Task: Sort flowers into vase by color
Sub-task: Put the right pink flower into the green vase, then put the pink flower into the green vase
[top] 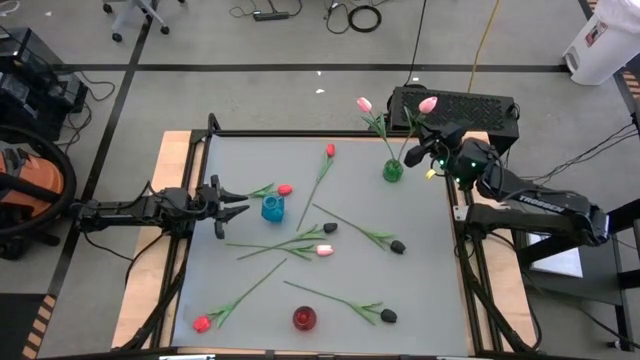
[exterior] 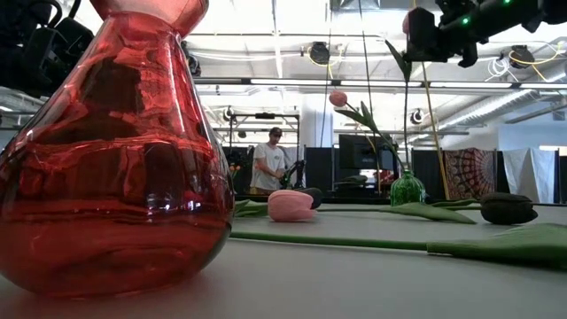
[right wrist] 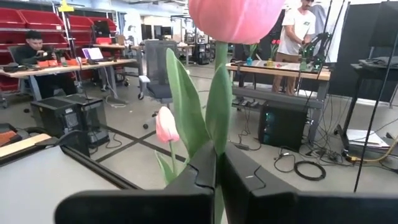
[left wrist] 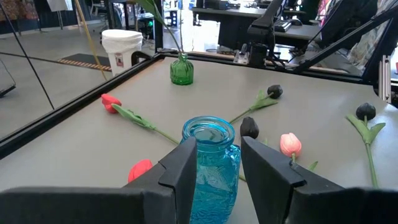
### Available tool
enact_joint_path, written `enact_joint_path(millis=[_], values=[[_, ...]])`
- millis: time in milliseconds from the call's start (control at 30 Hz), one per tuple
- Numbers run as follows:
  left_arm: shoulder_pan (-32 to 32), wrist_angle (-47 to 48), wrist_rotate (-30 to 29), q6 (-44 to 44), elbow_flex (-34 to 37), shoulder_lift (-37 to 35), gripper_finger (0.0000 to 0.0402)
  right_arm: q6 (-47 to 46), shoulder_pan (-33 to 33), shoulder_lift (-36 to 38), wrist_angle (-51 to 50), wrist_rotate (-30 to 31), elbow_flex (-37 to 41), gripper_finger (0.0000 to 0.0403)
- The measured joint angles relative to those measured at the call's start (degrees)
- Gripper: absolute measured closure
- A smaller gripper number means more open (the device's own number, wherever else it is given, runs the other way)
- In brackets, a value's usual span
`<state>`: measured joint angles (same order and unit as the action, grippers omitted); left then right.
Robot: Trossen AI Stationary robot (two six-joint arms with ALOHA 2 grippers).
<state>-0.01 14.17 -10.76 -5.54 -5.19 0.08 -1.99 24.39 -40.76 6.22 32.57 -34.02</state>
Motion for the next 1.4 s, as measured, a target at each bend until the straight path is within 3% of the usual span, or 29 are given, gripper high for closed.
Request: enact_joint_path(millis=[600,1000,1133,1400], values=[[0.00,0.00,0.00,0.00,0.00,0.00,0.0269,-0.42,0.01,-0.43,-0.56,0.08,0.07,0.0400],[-0.01,0.01,0.00,-0.01,0.00,0.00,0.0269,-0.37,0.00,-0.43,-0.90,0.08,0.07,0.0370],[-0.01,0.01,0.00,-0.02,0.00,0.02,0.0269,-0.36,-0.01,-0.43,-0.90,0.01,0.07,0.0346],[-0.01,0.01,0.00,-0.01,0.00,0.01,0.0269,-0.37,-0.14,-0.41,-1.62,-2.89,0.07,0.0260]])
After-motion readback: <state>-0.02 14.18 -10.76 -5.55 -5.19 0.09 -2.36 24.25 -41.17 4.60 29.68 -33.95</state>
